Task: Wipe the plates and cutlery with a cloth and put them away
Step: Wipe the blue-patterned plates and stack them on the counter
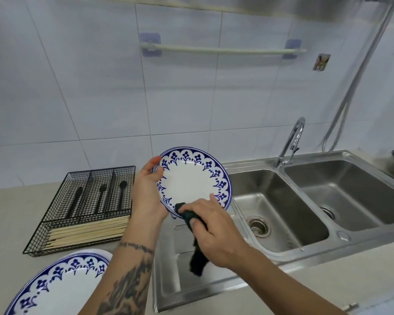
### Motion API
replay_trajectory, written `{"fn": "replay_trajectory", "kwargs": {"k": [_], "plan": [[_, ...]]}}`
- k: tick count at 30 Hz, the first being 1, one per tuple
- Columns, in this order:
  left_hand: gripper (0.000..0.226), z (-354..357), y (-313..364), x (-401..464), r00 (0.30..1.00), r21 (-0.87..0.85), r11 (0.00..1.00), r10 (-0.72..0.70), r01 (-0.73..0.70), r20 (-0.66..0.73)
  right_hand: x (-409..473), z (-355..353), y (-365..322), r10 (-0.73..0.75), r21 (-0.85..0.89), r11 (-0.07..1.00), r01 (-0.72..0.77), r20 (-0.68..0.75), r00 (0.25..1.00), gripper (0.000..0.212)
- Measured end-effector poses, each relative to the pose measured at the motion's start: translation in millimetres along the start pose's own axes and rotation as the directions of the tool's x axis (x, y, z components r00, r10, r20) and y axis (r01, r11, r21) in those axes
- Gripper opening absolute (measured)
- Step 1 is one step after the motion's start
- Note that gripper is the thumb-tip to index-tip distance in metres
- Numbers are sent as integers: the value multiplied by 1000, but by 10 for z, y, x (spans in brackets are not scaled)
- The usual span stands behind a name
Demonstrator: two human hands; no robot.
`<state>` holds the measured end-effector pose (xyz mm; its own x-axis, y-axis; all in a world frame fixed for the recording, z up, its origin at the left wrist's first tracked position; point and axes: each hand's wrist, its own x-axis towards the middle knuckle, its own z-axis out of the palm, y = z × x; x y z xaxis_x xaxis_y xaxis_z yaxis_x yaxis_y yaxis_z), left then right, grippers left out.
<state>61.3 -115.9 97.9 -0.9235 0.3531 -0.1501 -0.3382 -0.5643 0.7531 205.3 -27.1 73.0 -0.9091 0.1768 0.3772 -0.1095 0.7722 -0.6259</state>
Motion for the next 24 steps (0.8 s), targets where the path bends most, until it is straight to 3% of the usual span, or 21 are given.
{"fn": "replay_trajectory", "kwargs": {"k": [7, 14, 19, 24], "plan": [[24, -41, -104, -52, 998, -32, 999, -21, 19, -64, 106, 43, -131, -30, -48, 998, 36, 134, 991, 35], [27, -193, 94, 16, 985, -119, 992, -50, 30, -167, 63, -230, 355, -106, -469, 866, 171, 161, 981, 36], [32, -196, 0, 27, 965, -160, 983, -123, 87, -232, 111, -117, 411, -160, -490, 856, 165, 54, 986, 29], [37, -303, -115, 37, 923, -87, 967, -255, 240, -288, 81, -59, 546, -138, -476, 859, 188, 139, 981, 32]]}}
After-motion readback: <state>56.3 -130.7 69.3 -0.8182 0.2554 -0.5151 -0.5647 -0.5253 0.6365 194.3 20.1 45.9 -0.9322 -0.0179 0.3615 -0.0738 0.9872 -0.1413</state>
